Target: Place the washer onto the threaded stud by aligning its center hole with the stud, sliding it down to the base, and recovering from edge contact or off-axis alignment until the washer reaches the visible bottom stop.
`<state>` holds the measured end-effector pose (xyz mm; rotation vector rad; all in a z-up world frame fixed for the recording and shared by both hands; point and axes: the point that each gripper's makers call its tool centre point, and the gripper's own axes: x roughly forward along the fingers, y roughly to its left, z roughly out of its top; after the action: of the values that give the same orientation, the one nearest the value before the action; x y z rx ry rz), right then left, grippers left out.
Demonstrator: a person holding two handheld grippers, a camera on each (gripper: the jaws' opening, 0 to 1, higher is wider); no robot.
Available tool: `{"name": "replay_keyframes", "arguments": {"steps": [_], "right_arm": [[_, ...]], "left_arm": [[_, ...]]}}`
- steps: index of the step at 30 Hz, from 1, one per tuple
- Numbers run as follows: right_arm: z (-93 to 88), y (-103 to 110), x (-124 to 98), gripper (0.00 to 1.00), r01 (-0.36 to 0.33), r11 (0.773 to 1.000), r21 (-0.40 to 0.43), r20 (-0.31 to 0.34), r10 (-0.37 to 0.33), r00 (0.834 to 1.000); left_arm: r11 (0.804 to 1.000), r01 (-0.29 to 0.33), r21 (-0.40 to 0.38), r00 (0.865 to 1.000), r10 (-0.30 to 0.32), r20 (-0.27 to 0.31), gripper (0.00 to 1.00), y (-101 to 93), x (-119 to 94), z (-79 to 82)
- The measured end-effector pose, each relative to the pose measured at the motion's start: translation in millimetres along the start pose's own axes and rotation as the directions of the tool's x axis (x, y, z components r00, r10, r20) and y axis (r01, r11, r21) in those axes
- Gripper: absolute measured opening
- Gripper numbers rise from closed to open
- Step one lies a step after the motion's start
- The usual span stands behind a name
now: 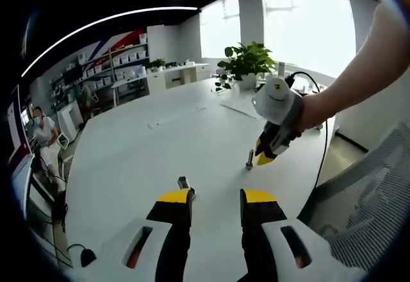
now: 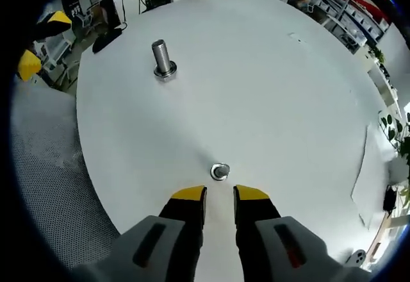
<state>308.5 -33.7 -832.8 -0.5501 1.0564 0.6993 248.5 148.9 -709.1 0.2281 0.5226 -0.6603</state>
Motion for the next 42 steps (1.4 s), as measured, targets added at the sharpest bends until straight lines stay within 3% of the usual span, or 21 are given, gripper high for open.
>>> {"name": "replay_keyframes", "arguments": {"steps": [3, 7, 14, 21, 31, 34, 39, 42], "right_arm": [[-1.5, 3, -12, 0.2, 0.008, 1.0, 0.019, 0.034, -0.009, 0.999], [-0.5, 7, -26, 0.2, 0.015, 0.992, 0.126, 0.115, -0.03, 0.993], [1.1, 17, -49, 0.2, 0.037, 0.99, 0.135, 0.172, -0.06, 0.983], [11.2, 24, -79, 0.2, 0.062, 0.984, 0.167, 0.293, -0.11, 0.95], [13.3, 32, -109, 0.2, 0.061, 0.965, 0.254, 0.394, -0.161, 0.905], [17.0, 35, -120, 0.2, 0.056, 0.953, 0.299, 0.44, -0.189, 0.878], [14.3, 40, -130, 0.21, 0.058, 0.943, 0.328, 0.466, -0.215, 0.858], [12.0, 43, -133, 0.21, 0.046, 0.932, 0.36, 0.469, -0.223, 0.855]], "left_arm": [[1.0, 0.003, 0.003, 1.0, -0.003, 0.0, 0.28, -0.6, 0, 0.2], [1.0, 0.011, 0.012, 1.0, -0.011, 0.005, 0.28, -4.0, -1, 2.3], [0.999, 0.029, 0.016, 1.0, -0.029, 0.007, 0.28, -8.3, -1, 2.5], [0.998, 0.044, 0.033, 0.999, -0.044, 0.0, 0.28, -13.9, 0, 1.2], [0.999, 0.043, -0.01, 0.999, -0.043, 0.01, 0.28, -10.6, 1, 2.0], [0.999, 0.051, -0.016, 0.999, -0.051, 0.011, 0.28, -12.3, 2, 2.3], [0.998, 0.053, -0.014, 0.998, -0.053, 0.018, 0.28, -13.6, 2, 4.4], [0.998, 0.051, -0.021, 0.998, -0.051, 0.022, 0.28, -12.3, 2, 4.4]]}}
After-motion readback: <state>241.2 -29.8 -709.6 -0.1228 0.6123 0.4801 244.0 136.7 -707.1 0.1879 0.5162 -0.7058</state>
